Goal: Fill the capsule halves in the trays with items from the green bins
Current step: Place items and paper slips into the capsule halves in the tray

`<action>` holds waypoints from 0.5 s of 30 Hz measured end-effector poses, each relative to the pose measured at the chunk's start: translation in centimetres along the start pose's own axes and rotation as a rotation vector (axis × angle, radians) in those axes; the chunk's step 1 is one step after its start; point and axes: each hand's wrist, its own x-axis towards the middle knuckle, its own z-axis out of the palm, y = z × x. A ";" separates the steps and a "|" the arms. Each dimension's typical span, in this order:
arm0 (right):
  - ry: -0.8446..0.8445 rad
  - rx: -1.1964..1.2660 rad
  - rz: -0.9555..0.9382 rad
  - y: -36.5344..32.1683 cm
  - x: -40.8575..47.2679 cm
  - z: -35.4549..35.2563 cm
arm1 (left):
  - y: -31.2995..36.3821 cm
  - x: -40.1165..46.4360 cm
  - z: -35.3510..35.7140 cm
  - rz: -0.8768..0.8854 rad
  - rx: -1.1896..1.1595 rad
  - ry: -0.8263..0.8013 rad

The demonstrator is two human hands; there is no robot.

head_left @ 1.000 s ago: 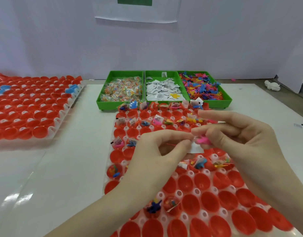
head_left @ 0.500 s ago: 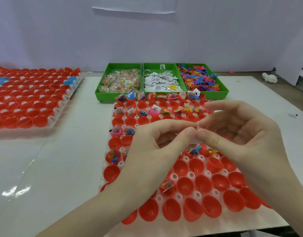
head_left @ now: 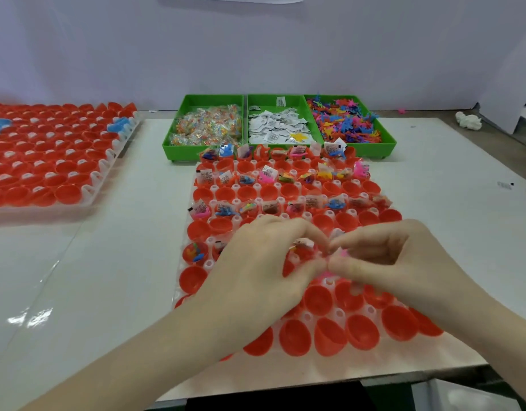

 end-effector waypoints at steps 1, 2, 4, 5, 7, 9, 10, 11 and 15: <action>-0.044 -0.102 -0.005 0.3 -0.1 0.0 | -0.2 -0.1 -0.1 0.024 0.113 -0.030; -0.084 -0.210 -0.005 0.6 -0.2 0.0 | -0.4 -0.2 -0.2 0.025 0.187 -0.069; -0.109 -0.393 -0.024 1.2 -0.4 0.1 | -0.6 -0.4 -0.3 -0.003 0.262 -0.158; -0.107 -0.475 -0.054 1.4 -0.4 0.2 | -0.7 -0.4 -0.4 -0.014 0.291 -0.202; -0.113 -0.602 -0.112 1.6 -0.4 0.5 | -0.8 -0.4 -0.2 -0.010 0.354 -0.267; -0.128 -0.663 -0.140 1.8 -0.3 0.7 | -0.7 -0.4 -0.1 -0.011 0.391 -0.292; -0.136 -0.678 -0.139 1.9 -0.2 0.8 | -0.7 -0.5 0.0 -0.013 0.397 -0.296; -0.145 -0.692 -0.135 1.9 -0.2 0.9 | -0.7 -0.5 0.0 -0.015 0.403 -0.297; -0.142 -0.748 -0.142 1.8 -0.1 1.1 | -0.9 -0.4 0.3 -0.023 0.433 -0.321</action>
